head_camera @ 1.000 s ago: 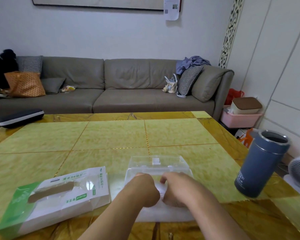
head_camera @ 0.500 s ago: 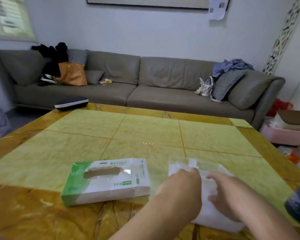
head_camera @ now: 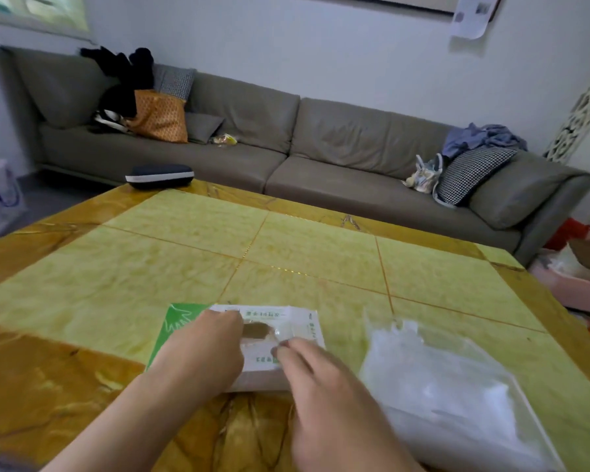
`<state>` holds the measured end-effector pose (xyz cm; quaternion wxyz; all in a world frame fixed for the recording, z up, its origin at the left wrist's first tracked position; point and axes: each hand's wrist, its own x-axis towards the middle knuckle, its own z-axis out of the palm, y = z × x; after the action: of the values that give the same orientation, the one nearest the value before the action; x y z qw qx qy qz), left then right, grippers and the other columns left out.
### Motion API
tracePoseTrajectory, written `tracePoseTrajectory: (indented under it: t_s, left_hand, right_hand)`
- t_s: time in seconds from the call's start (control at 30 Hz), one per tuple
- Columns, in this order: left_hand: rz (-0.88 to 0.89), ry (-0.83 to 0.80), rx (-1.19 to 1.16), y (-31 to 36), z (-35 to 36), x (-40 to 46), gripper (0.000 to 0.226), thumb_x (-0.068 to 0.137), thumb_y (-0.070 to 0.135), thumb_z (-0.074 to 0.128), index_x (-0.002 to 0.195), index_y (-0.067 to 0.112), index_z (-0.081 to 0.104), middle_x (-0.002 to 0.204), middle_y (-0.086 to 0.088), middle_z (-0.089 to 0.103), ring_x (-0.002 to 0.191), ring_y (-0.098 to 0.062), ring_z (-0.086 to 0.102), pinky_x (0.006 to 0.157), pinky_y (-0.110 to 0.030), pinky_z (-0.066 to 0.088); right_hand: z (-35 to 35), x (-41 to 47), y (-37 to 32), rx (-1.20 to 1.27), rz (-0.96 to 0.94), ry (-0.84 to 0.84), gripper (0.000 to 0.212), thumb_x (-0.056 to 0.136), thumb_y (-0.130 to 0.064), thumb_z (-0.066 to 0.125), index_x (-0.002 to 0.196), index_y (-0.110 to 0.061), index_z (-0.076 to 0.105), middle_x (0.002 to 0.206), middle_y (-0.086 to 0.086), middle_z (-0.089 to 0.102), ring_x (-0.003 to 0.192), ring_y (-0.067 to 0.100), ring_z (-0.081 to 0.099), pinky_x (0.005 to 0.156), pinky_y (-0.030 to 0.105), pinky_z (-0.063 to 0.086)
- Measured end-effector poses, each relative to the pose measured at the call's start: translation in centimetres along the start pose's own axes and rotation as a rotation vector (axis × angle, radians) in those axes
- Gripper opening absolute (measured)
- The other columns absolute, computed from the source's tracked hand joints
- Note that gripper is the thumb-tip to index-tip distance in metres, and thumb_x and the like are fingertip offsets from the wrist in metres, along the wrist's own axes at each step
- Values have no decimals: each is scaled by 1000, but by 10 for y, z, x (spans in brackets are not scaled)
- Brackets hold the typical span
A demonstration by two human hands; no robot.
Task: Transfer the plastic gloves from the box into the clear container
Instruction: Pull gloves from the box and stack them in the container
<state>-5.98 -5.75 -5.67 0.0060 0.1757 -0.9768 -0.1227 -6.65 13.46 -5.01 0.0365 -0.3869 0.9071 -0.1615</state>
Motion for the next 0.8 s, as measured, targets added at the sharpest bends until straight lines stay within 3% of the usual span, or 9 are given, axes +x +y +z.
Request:
tracePoseTrajectory:
  t_s: [0.1,0.2,0.27,0.37,0.5,0.57,0.63,0.7,0.8]
  left_hand:
    - [35,-54,1,-9,5,11,16,90,14,45,92,24,57,88,4,58,73,-17,61,59,-30,48]
    - [40,-30,-192,-16,-2,17,23,84,13,53,84,27,71,78,9,66,68,-12,65,62,-35,58]
    - [16,52,-352,-17,-8,18,21,83,14,62,83,30,75,75,12,70,69,-6,67,64,-29,59]
    - [-8,192,-516,-16,-14,18,17,87,15,71,87,31,75,78,16,71,75,3,65,64,-15,51]
    - [3,405,-687,-11,-25,11,14,96,20,66,95,33,73,83,17,71,78,3,65,65,-13,49]
    - [4,321,-658,-14,-26,9,9,98,34,63,93,31,70,79,13,70,70,-5,65,61,-25,55]
    - [-3,162,-467,-19,-21,5,30,91,49,68,76,24,63,67,8,64,57,-13,57,53,-31,49]
    - [-9,195,-421,-21,-19,4,38,90,40,71,64,17,56,56,5,57,49,-17,49,50,-29,41]
    - [-87,396,-922,-15,-36,-4,24,99,22,63,77,17,73,64,0,72,55,-18,65,58,-32,55]
  right_hand:
    - [22,15,0,-31,11,-82,75,93,-16,51,162,-32,25,163,-19,16,149,14,26,119,26,28]
    - [39,16,12,-48,-3,-17,69,81,-16,48,148,-31,50,154,-15,41,141,17,46,111,25,38]
    - [44,16,19,-32,-26,46,62,74,-15,52,134,-31,60,141,-15,52,129,16,57,101,25,49]
    - [44,17,21,-28,-53,63,60,70,-14,51,127,-30,62,136,-17,54,124,12,59,97,23,51]
    - [39,14,18,-47,-78,110,60,61,-14,58,118,-29,68,126,-16,61,114,9,66,93,17,52]
    - [35,14,15,-74,-77,107,61,67,-13,55,125,-30,65,134,-18,57,123,7,59,99,14,44]
    - [33,14,14,-48,-57,31,64,79,-12,47,140,-31,55,147,-20,44,137,7,45,109,16,36]
    - [29,13,12,-22,-59,17,65,83,-13,48,145,-30,51,152,-18,40,142,9,40,112,19,34]
    - [24,13,9,0,-57,-2,61,90,-11,50,148,-31,45,153,-23,33,143,3,31,112,14,25]
